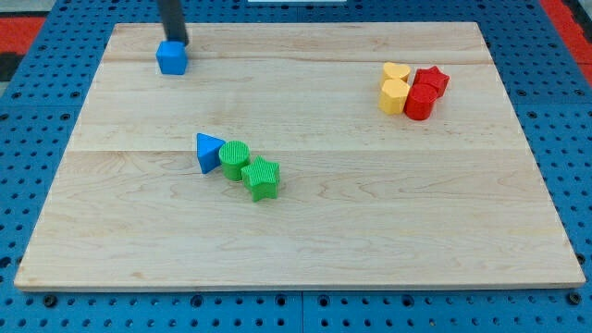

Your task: Slide the blue cube to the blue triangle

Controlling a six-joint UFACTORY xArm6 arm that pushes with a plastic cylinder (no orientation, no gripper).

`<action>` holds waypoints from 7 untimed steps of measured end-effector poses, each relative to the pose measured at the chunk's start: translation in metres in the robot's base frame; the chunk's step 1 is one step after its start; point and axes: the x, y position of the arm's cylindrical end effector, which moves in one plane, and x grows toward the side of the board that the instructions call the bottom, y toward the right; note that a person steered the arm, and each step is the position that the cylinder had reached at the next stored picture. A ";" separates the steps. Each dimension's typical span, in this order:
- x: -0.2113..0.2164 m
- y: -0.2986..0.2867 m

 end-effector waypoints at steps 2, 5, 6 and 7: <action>0.067 -0.016; 0.126 -0.004; 0.142 -0.005; 0.156 0.001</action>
